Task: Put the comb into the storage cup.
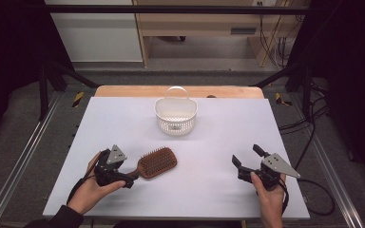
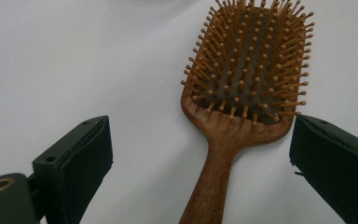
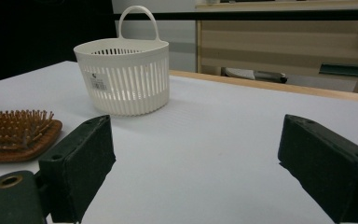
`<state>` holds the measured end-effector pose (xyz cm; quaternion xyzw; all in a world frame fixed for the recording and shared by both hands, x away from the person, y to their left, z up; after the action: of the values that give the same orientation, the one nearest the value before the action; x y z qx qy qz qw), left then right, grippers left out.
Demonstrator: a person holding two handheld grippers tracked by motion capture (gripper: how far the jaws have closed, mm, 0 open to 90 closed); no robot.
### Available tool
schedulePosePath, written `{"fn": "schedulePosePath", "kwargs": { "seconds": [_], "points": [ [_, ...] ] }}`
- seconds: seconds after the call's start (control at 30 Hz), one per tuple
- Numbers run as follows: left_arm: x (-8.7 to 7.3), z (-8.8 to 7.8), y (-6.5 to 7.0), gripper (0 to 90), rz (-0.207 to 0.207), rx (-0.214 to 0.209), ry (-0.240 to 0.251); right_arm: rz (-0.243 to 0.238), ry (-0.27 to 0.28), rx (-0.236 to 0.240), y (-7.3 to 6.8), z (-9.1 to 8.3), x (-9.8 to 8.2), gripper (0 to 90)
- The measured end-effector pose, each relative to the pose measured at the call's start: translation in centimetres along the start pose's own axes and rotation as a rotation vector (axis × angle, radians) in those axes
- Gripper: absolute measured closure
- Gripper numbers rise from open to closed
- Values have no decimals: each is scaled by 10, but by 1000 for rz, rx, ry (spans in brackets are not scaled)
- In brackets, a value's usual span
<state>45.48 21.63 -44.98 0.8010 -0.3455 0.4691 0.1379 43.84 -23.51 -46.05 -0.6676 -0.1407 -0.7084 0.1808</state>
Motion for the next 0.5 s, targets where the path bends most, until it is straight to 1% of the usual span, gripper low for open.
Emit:
{"fn": "schedulePosePath", "kwargs": {
  "seconds": [0.1,0.33,0.43,0.5],
  "points": [
    [0,1,0,56,3,-8,-3,2,0,-1,0,0,0,108],
    [-2,1,-2,47,18,-36,-39,10,-4,3,0,0,0,108],
    [-5,0,-3,47,16,-28,-52,13,-4,3,-1,0,-1,107],
    [-6,0,-4,46,19,-31,-61,13,-4,3,-1,0,-1,107]
  ]
}}
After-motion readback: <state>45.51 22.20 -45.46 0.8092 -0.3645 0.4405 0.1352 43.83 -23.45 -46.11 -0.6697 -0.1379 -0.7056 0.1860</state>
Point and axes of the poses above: each handheld gripper's, and its own axes: z roughly forward along the jaws, x roughly out of its top, y roughly to its right, the point moved 2 cm from there along z, roughly forward along the jaws, and after that the axes turned 14 degrees about y, right-handed, at the moved point
